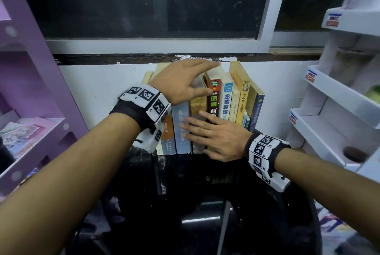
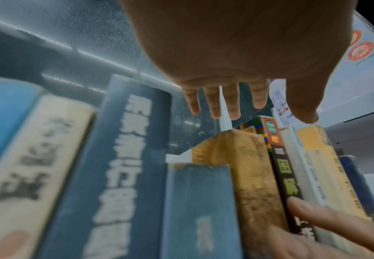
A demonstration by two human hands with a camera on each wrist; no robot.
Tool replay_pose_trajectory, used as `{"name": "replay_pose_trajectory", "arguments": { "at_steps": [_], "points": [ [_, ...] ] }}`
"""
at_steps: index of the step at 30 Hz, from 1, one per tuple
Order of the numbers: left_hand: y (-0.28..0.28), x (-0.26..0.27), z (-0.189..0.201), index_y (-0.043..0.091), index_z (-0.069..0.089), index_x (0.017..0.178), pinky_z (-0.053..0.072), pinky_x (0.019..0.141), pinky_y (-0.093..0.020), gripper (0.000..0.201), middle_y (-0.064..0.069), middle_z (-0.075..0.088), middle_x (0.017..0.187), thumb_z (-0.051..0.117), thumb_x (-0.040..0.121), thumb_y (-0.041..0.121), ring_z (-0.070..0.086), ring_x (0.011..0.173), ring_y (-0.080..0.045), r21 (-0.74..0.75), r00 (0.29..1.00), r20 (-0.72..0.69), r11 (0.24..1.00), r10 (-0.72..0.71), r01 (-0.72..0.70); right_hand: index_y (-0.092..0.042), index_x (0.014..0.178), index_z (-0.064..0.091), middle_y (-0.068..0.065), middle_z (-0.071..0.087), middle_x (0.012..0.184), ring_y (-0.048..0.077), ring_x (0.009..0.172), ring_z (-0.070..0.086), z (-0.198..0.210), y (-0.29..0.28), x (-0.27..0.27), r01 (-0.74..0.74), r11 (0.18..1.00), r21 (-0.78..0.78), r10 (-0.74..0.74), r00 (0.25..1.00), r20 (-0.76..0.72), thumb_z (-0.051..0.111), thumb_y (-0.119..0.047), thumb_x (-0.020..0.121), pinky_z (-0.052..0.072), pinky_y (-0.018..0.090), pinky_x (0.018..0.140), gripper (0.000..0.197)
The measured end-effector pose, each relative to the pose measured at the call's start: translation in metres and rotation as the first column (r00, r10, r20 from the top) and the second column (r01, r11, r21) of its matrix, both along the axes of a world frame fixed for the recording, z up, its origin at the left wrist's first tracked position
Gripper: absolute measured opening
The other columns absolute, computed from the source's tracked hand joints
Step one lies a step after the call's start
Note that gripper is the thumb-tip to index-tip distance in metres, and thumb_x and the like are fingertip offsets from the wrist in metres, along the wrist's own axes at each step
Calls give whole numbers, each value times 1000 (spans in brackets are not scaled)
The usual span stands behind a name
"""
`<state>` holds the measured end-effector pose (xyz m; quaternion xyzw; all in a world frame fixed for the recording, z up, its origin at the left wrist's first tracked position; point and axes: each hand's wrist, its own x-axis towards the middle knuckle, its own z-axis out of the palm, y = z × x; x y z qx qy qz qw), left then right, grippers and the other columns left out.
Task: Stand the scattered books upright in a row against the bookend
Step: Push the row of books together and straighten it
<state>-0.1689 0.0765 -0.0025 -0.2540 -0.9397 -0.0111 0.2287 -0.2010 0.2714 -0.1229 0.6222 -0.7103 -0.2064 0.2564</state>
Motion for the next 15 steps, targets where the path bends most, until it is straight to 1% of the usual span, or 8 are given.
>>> {"name": "replay_pose_trajectory", "arguments": {
  "at_steps": [3, 6, 8, 10, 12, 15],
  "points": [
    [17, -8, -4, 31, 28, 149, 27, 114, -40, 72, 0, 37, 152, 41, 87, 64, 33, 139, -19, 30, 999, 4, 999, -46, 45, -10, 153, 21, 10, 10, 162, 27, 150, 4, 3, 14, -3, 4, 1000, 0, -4, 1000, -9, 42, -42, 93, 4, 50, 121, 71],
    [30, -18, -12, 30, 30, 149, 23, 115, -39, 70, -1, 36, 153, 44, 88, 63, 30, 141, -19, 77, 996, 45, 995, -70, 67, -10, 153, 23, 11, 11, 162, 27, 150, 4, 2, 19, -7, -12, 1000, 4, 12, 1000, -10, 46, -42, 91, 4, 50, 121, 73],
    [37, -25, -17, 32, 30, 148, 23, 116, -39, 69, 0, 35, 154, 48, 89, 62, 29, 141, -18, 104, 996, 66, 993, -67, 60, -9, 153, 22, 11, 11, 162, 27, 150, 4, 1, 21, -11, -22, 1000, 7, 22, 1000, -2, 47, -42, 91, 3, 49, 121, 74],
    [43, -30, -20, 35, 31, 147, 26, 115, -40, 69, 3, 34, 154, 52, 87, 61, 29, 141, -16, 147, 994, 93, 988, -54, 40, -9, 153, 23, 11, 13, 161, 26, 150, 5, 0, 22, -15, -28, 1000, 8, 28, 1000, -8, 47, -42, 91, 3, 49, 121, 74],
    [44, -35, -23, 38, 34, 145, 31, 112, -42, 68, 6, 39, 150, 56, 85, 61, 33, 138, -15, 182, 993, 106, 983, -51, 31, -10, 153, 23, 10, 14, 161, 26, 150, 5, -1, 22, -18, -36, 999, 7, 36, 999, -9, 45, -44, 92, 2, 48, 121, 73],
    [42, -39, -25, 37, 34, 145, 35, 109, -46, 70, 5, 45, 145, 57, 83, 61, 37, 135, -18, 140, 993, 100, 989, -69, 54, -9, 153, 21, 10, 11, 162, 25, 150, 2, -4, 21, -21, -43, 999, 12, 43, 999, -1, 42, -45, 93, 2, 47, 121, 74]
  ]
}}
